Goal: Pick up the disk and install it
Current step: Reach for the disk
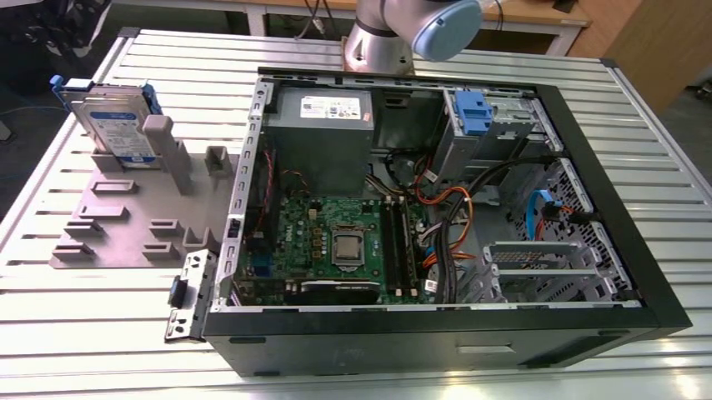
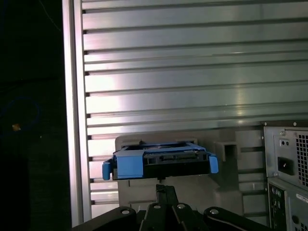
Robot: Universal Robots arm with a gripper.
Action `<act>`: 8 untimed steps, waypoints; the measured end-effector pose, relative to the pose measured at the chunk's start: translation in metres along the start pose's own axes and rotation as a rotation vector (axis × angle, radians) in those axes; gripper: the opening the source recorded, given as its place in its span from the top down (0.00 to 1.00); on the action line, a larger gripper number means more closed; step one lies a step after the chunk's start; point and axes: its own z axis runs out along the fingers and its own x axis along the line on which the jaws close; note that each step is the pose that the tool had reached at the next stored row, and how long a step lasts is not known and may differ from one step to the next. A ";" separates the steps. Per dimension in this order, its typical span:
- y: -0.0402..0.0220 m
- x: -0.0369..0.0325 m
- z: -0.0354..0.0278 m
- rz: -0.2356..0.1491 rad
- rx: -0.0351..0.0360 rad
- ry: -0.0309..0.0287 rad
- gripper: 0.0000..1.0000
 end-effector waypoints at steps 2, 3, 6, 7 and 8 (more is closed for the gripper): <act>0.0001 0.0048 0.0004 0.000 0.0000 0.0000 0.89; 0.0002 0.0069 0.0006 0.000 0.0000 0.0000 0.89; 0.0011 0.0111 0.0013 0.000 0.0000 0.0003 0.89; 0.0015 0.0124 0.0015 0.000 0.0000 0.0004 0.89; 0.0018 0.0139 0.0018 0.000 0.0000 0.0005 0.89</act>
